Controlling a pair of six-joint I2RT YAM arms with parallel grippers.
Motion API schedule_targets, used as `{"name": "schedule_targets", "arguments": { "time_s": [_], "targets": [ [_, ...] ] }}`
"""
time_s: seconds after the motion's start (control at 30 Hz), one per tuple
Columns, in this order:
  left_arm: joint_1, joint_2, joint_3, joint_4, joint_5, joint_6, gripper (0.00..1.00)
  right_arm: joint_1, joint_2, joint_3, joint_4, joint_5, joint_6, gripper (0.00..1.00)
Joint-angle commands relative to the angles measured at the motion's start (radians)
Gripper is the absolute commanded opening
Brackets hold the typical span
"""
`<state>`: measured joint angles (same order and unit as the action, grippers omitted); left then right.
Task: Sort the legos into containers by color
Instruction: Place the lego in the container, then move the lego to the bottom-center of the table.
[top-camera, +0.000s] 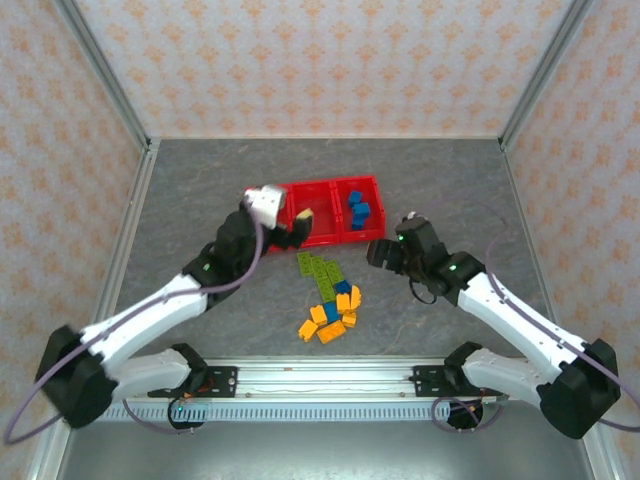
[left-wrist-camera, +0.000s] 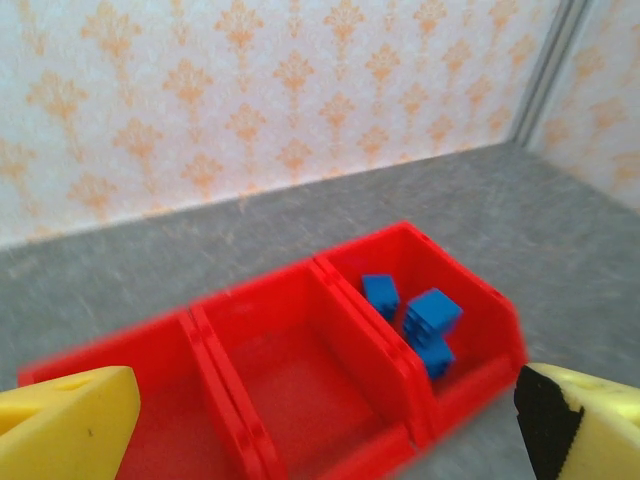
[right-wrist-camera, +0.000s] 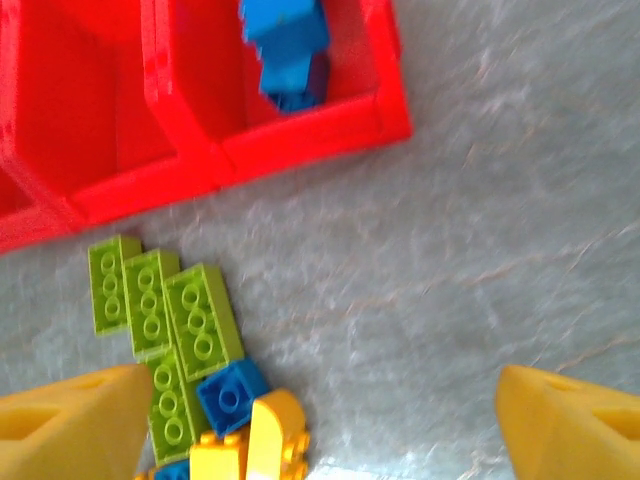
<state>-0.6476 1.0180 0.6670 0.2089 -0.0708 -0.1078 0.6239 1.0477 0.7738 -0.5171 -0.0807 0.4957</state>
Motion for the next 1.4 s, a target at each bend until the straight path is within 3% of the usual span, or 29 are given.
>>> {"name": "schedule_targets", "arguments": {
  "time_s": [0.0, 0.2, 0.43, 0.93, 1.23, 1.37],
  "targets": [
    [-0.029, -0.170, -0.144, -0.014, -0.005, -0.224, 0.99, 0.067, 0.049, -0.038, 0.006, -0.009, 0.096, 0.82],
    [-0.061, -0.357, -0.172, -0.327, 0.096, -0.323, 0.99, 0.161, 0.199, -0.072, 0.086, -0.026, 0.138, 0.75],
    [-0.075, -0.434, -0.067, -0.597, 0.056, -0.393, 0.99, 0.210, 0.301, -0.048, 0.155, -0.031, 0.152, 0.63],
    [-0.075, -0.382, -0.077, -0.578, 0.051, -0.357, 0.99, 0.237, 0.372, -0.063, 0.169, 0.056, 0.158, 0.47],
    [-0.074, -0.379, -0.069, -0.585, 0.051, -0.362, 0.99, 0.163, 0.391, -0.028, 0.139, 0.091, 0.076, 0.40],
    [-0.075, -0.413, -0.084, -0.593, -0.006, -0.383, 0.99, 0.135, 0.374, -0.015, 0.120, 0.095, 0.051, 0.39]
  ]
}}
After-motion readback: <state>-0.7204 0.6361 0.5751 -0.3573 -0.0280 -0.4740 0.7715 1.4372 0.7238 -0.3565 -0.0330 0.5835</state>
